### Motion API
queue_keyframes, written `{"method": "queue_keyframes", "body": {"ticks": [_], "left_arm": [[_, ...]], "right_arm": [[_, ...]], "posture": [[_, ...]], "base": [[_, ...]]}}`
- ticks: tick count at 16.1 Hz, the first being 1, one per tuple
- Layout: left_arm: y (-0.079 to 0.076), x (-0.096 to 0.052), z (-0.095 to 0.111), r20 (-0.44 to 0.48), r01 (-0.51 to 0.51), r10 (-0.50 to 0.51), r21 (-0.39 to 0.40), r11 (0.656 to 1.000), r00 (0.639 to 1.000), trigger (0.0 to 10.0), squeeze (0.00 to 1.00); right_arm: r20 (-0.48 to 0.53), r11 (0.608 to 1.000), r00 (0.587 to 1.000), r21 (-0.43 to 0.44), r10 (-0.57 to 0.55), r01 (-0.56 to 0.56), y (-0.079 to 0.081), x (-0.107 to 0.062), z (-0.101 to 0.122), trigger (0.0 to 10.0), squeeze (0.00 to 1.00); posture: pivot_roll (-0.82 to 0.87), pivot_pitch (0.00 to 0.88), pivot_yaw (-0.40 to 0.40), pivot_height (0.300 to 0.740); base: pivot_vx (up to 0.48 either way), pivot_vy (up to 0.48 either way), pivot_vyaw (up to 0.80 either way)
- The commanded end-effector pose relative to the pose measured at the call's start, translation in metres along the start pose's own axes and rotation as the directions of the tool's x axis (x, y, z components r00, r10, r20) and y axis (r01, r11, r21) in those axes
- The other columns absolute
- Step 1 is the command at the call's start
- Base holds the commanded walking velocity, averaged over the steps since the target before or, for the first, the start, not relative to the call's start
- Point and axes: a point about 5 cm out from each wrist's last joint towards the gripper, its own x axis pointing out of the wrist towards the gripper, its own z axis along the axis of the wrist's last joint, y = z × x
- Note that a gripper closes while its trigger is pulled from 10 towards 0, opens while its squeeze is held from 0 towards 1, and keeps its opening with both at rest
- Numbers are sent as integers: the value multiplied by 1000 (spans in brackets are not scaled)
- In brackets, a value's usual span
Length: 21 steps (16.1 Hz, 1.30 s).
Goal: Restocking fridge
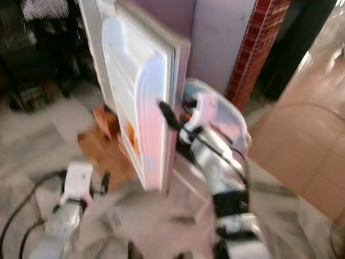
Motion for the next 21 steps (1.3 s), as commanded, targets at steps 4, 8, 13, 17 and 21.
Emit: {"method": "queue_keyframes", "body": {"ticks": [4, 8, 13, 17, 21], "left_arm": [[2, 3, 6, -6, -32, 32, -27, 999, 999, 10000, 0], [1, 4, 6, -11, -34, 34, -19, 999, 999, 10000, 0], [0, 4, 7, -14, -32, 32, -8, 999, 999, 10000, 0], [0, 1, 5, -19, -32, 32, -6, 999, 999, 10000, 0], [-1, 2, 4, -24, -23, 23, -1, 1000, 999, 10000, 0]], "right_arm": [[12, 1000, 1000, -9, -4, 4, 16, 7, 3, 10000, 0], [134, 940, 970, -248, -204, 232, 1, 10, 9, 10000, 0], [142, 962, 981, -219, -133, 162, 14, 38, 17, 10000, 0], [-104, 951, 980, -244, 172, -192, 8, 13, -20, 10000, 0], [-190, 922, 979, -363, 68, -134, -16, 9, -32, 10000, 0]], "posture": [[195, 19, -48, 740], [197, 17, -52, 740], [225, 26, -58, 740], [224, 30, -68, 740], [217, 31, -57, 740]], "base": [[0, 0, 0], [0, 0, 0], [0, 0, 0], [0, 0, 0], [0, 0, 0]]}}
